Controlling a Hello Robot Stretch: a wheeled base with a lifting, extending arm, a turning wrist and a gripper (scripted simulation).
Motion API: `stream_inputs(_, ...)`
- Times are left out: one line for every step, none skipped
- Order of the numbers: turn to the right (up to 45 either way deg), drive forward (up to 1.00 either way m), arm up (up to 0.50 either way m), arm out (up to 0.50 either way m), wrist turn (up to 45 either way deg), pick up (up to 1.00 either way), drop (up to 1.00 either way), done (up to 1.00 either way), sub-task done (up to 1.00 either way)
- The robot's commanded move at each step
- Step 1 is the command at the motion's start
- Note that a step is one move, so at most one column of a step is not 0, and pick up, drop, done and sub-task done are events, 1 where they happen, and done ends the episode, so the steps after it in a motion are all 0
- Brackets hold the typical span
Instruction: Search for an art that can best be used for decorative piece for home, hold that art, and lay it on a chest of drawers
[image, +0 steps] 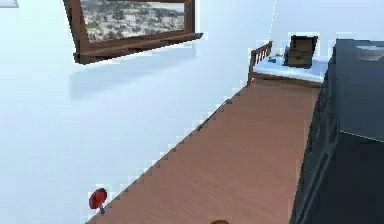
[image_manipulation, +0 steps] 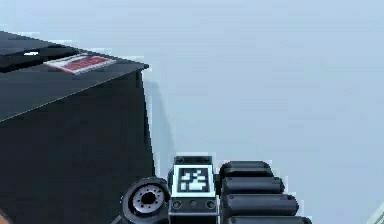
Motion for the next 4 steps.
stream_inputs(0.0,0.60,0.00,0.00,0.0,0.00,0.00,0.00,0.00)
stream_inputs(30.0,0.00,0.00,0.00,0.0,0.00,0.00,0.00,0.00)
stream_inputs(0.0,1.00,0.00,0.00,0.0,0.00,0.00,0.00,0.00)
stream_inputs(3.0,0.00,0.00,0.00,0.0,0.00,0.00,0.00,0.00)
